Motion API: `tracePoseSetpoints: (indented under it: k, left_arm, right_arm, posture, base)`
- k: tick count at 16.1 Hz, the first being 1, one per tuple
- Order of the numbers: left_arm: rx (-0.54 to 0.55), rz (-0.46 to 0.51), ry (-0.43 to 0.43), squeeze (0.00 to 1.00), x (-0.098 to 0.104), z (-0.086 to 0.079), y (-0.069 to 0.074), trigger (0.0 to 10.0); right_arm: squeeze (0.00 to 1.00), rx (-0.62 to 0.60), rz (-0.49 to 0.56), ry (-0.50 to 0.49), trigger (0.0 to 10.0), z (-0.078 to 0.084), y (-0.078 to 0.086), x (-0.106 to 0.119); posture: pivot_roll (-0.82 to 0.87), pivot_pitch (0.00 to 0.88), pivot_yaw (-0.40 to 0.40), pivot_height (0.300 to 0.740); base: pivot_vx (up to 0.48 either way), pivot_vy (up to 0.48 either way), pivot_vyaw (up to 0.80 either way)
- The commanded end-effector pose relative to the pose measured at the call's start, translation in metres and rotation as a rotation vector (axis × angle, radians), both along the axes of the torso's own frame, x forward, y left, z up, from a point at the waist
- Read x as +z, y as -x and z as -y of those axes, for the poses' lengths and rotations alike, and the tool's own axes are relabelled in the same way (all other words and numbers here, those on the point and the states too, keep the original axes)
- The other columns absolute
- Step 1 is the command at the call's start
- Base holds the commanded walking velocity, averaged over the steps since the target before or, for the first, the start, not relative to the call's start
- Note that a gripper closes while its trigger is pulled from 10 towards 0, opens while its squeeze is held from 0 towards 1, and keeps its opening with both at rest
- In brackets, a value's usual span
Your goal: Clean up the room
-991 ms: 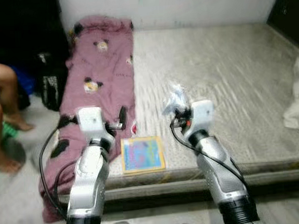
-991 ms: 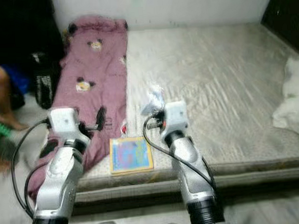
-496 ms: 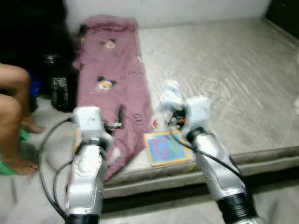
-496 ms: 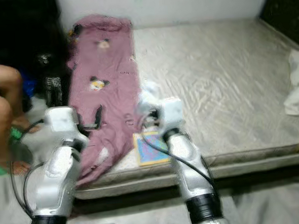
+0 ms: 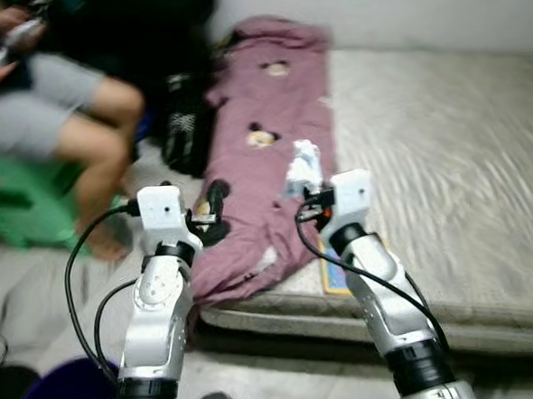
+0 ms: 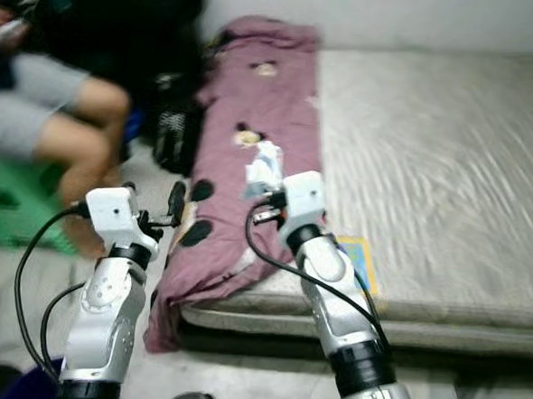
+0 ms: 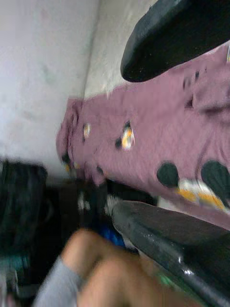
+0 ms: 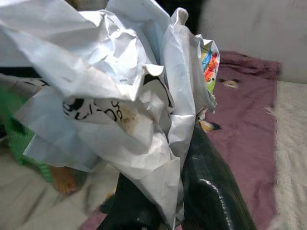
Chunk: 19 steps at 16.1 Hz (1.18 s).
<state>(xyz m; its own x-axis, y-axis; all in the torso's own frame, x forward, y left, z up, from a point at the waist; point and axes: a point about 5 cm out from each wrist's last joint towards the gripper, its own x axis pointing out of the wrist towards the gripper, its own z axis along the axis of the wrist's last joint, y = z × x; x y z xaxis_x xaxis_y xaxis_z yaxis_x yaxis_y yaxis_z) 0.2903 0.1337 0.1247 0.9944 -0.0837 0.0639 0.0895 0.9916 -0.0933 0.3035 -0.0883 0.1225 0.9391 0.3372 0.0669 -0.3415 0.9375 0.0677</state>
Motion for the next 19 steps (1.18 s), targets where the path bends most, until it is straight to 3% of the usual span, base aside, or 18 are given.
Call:
tracePoseSetpoints:
  k: [1,5,7,11,19]
  left_arm:
    - [0.022,0.003,-0.008,0.0,0.002,-0.005,-0.002,10.0]
    - [0.025,-0.023,-0.043,0.0,-0.003,-0.02,-0.001,10.0]
    - [0.064,-0.046,-0.083,0.0,-0.007,-0.036,-0.002,10.0]
    - [0.055,-0.041,-0.131,0.0,-0.007,-0.032,0.0,10.0]
    - [0.063,-0.04,-0.11,0.0,-0.01,-0.029,0.007,10.0]
  right_arm:
    - [0.0,0.01,0.005,-0.002,10.0,-0.003,0.0,0.001]
    - [0.0,0.0,0.007,-0.01,10.0,-0.002,-0.001,0.002]
    - [0.0,-0.009,0.005,-0.018,10.0,0.0,0.0,0.002]
    - [0.0,0.001,0.013,-0.013,10.0,-0.002,-0.001,0.003]
    - [0.0,0.058,0.027,-0.001,10.0,-0.012,-0.006,0.006]
  posture:
    - [0.01,0.0,-0.032,0.74]
    - [0.01,0.0,-0.027,0.74]
    - [0.02,0.0,-0.025,0.74]
    - [0.02,0.0,-0.027,0.74]
    - [0.05,0.0,-0.055,0.74]
  base:
    - [0.0,0.0,0.8]
    - [0.0,0.0,0.8]
    - [0.0,0.0,0.8]
    - [0.0,0.0,0.8]
    - [0.0,0.0,0.8]
